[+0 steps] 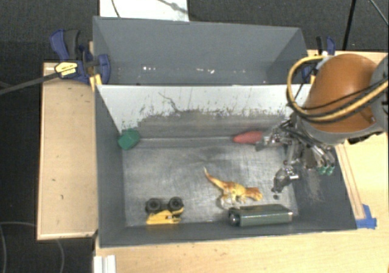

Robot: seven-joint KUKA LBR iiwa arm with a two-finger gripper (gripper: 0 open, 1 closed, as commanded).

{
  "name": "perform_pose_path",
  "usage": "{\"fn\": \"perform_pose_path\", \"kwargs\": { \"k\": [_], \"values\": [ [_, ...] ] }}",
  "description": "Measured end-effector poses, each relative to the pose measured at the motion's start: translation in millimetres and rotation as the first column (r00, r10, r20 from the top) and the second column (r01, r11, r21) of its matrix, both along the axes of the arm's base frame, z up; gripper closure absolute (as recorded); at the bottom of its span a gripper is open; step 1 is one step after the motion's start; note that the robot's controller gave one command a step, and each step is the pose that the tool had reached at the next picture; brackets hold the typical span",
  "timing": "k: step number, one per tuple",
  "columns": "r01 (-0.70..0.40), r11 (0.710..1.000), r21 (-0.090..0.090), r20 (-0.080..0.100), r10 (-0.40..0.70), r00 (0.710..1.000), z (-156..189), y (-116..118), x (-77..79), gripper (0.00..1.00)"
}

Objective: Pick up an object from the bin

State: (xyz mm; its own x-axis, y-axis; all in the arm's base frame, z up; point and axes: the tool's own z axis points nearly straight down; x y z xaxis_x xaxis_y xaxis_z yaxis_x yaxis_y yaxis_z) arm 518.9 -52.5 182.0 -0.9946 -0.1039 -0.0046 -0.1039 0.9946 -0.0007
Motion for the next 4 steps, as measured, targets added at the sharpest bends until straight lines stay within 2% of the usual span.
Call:
{"fn": "perform_pose_path", "kwargs": {
  "k": [1, 2, 3, 4],
  "values": [
    [-0.050, 0.999, 0.001, -0.001, 0.050, 0.999, -19, 25, 8.3, 0.00],
    [-0.050, 0.999, 0.001, -0.001, 0.050, 0.999, -45, 45, -21.7, 0.00],
    [-0.342, 0.940, -0.015, 0.051, 0.342, 0.938, -88, 72, -21.9, 0.00],
    [-0.197, 0.980, 0.000, 0.043, 0.197, 0.980, -103, 50, -29.4, 1.00]
  ]
}}
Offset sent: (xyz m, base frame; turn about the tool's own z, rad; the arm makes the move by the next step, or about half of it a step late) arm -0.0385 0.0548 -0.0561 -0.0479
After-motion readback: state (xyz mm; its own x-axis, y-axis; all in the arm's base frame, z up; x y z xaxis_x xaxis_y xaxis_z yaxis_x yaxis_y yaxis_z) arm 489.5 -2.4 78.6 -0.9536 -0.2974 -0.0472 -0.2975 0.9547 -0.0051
